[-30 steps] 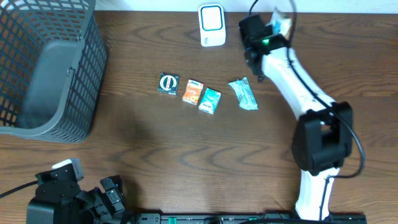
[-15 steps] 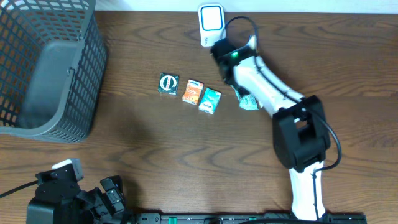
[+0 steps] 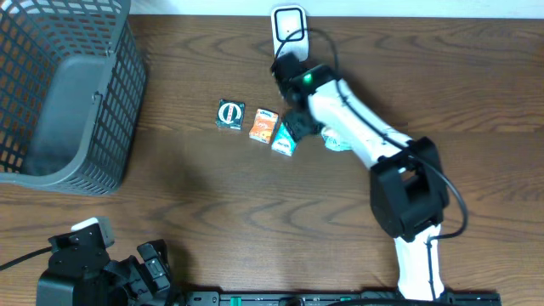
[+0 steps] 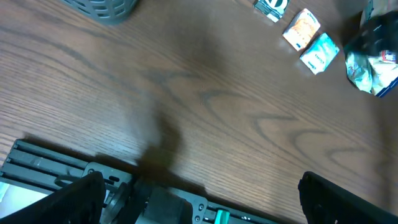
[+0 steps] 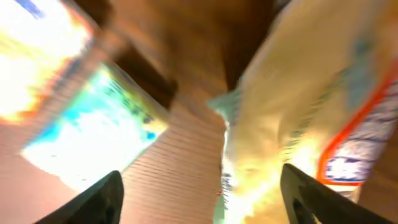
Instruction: Scan the item barcode
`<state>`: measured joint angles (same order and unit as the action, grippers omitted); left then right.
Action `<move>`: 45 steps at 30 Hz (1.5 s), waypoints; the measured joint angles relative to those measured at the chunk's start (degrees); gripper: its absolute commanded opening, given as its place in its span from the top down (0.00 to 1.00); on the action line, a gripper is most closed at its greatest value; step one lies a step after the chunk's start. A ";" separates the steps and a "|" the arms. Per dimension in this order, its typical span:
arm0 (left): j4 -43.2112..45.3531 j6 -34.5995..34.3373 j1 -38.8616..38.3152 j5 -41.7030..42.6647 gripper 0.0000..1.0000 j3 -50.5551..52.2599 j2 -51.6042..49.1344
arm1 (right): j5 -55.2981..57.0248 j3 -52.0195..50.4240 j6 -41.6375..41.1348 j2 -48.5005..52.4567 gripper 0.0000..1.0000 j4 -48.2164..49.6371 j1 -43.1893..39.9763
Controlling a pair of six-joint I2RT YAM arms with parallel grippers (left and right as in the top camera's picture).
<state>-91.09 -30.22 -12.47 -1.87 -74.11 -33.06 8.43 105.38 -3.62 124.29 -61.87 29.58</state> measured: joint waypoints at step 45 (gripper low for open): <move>0.00 -0.02 0.00 0.00 0.02 0.00 0.00 | -30.88 -26.10 -3.41 -7.26 0.99 32.09 -20.37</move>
<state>-91.09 -30.24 -12.47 -1.87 -74.11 -33.06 -22.46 79.29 -7.03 117.03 -29.78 9.21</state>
